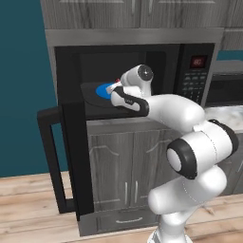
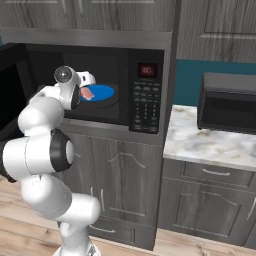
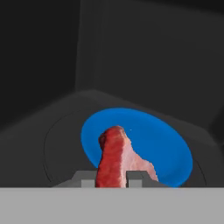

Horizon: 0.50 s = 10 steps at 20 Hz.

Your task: Transport the steak from the fridge to the microwave and turn on the microwave.

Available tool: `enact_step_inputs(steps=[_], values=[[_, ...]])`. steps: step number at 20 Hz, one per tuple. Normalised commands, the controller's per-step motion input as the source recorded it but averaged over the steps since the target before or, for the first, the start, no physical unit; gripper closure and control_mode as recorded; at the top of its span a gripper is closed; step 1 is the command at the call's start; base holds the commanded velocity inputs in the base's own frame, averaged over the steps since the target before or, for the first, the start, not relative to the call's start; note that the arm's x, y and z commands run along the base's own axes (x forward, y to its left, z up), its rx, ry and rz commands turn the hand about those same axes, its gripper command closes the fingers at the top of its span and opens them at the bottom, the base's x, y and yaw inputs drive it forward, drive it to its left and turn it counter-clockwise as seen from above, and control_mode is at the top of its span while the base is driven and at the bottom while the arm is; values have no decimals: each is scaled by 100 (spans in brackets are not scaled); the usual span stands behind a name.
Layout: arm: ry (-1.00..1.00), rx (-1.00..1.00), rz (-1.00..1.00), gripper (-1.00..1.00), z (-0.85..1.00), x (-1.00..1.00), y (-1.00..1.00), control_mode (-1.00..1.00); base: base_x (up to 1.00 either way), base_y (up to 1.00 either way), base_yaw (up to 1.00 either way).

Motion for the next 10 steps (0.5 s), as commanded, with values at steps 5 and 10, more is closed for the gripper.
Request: enact_step_inputs(steps=[5, 10], values=[[-2, 1, 0, 100, -6, 19, 0, -100, 0, 0, 0], [0, 3, 0, 100, -10, 22, 0, -100, 0, 0, 0]])
